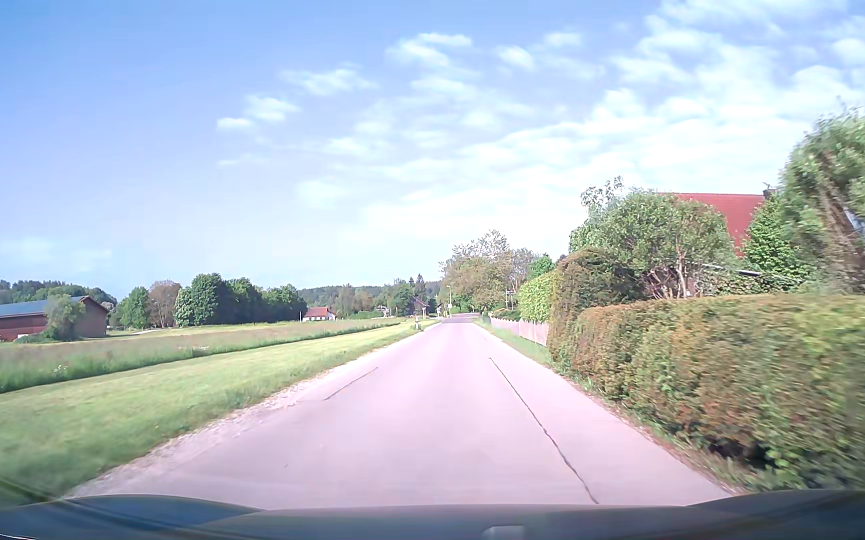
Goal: Follow the waypoints while adhering to traffic rules and regulations
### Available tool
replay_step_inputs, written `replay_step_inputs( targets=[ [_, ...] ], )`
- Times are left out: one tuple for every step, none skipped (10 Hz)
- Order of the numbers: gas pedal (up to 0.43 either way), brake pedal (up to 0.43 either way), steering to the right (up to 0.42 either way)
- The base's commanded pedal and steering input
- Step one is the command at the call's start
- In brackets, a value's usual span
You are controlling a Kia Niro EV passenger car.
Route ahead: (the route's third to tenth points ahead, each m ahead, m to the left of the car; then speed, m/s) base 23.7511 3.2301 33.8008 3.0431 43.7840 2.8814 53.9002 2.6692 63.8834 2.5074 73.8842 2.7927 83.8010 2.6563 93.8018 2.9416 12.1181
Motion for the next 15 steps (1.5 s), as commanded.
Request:
replay_step_inputs(
  targets=[
    [0.098, 0.000, -0.002],
    [0.098, 0.000, -0.003],
    [0.098, 0.000, -0.002],
    [0.098, 0.000, -0.003],
    [0.098, 0.000, -0.002],
    [0.087, 0.000, -0.003],
    [0.087, 0.000, -0.003],
    [0.087, 0.000, -0.004],
    [0.087, 0.000, -0.004],
    [0.087, 0.000, -0.006],
    [0.087, 0.000, -0.006],
    [0.087, 0.000, -0.006],
    [0.087, 0.000, -0.006],
    [0.087, 0.000, -0.006],
    [0.087, 0.000, -0.006]
  ],
)
